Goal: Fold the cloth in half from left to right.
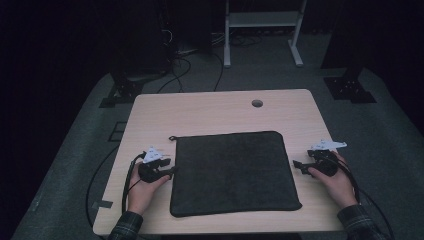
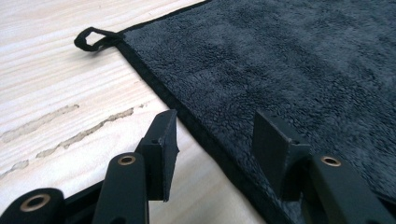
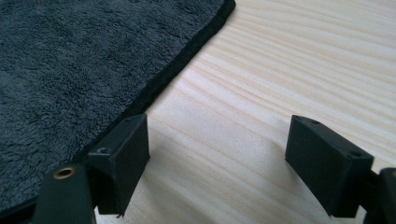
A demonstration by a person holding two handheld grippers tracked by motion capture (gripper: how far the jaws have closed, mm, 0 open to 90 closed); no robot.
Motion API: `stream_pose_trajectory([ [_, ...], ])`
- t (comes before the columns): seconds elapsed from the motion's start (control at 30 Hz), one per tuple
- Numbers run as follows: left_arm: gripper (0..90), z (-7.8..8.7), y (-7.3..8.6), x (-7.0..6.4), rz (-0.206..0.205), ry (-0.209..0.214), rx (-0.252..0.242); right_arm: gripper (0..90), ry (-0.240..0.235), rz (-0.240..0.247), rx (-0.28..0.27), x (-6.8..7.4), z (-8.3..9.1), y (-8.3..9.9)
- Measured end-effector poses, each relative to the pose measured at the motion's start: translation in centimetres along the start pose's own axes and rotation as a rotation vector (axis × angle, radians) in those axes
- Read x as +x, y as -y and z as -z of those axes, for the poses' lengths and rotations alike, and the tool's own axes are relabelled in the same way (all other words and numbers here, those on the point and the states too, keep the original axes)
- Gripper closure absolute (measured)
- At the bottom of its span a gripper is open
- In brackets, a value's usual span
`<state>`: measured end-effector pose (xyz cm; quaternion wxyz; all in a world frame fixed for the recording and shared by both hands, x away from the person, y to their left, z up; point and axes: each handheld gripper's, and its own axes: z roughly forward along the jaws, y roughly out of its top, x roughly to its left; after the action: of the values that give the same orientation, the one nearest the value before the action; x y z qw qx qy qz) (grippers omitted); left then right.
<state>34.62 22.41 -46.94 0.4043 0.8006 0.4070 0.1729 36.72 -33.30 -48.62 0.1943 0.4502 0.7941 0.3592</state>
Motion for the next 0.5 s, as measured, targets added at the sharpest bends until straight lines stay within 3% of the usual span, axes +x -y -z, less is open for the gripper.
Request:
stream_pose_trajectory([
  [0.23,49.9,-0.92,0.25,-0.23,-0.019,-0.017,0.054,20.3,-0.001,0.0,0.001,0.01,0.0,0.0],
  [0.5,48.3,-1.04,0.35,-0.66,-0.016,-0.044,0.052,20.1,-0.001,0.001,0.001,0.01,0.0,0.0],
])
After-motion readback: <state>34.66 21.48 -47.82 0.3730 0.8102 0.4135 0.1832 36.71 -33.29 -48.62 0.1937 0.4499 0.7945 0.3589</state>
